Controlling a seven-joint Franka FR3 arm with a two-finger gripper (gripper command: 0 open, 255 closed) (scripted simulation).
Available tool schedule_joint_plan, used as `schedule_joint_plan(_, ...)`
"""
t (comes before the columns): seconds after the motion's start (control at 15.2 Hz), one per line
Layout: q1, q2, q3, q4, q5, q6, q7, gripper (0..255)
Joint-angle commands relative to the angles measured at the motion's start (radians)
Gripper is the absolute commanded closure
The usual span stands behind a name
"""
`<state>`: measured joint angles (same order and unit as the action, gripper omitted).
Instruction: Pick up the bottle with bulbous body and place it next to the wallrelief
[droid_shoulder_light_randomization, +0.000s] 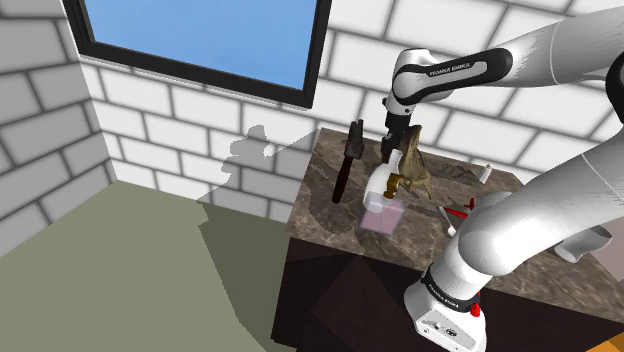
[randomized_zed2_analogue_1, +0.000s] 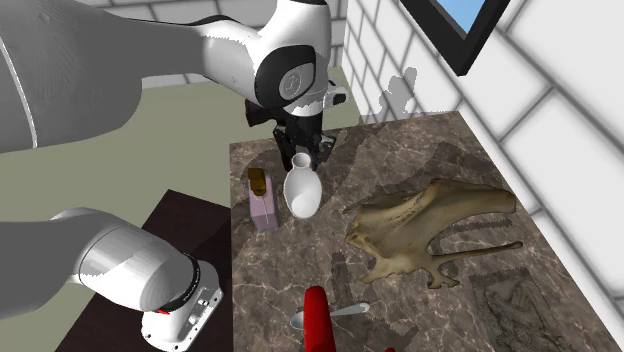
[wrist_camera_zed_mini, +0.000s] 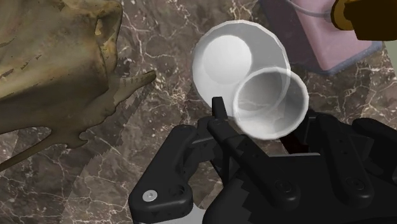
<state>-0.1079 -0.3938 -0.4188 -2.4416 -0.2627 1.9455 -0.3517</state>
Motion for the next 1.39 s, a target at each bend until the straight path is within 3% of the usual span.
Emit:
schedule_joint_plan(0.0, 0.0, 0.0, 0.0, 0.0, 0.0, 0.0, 0.0, 255)
schedule_joint_plan(1.32, 0.006, -0.056, 0.04, 0.197, 0.018, -0.253, -0.014, 255)
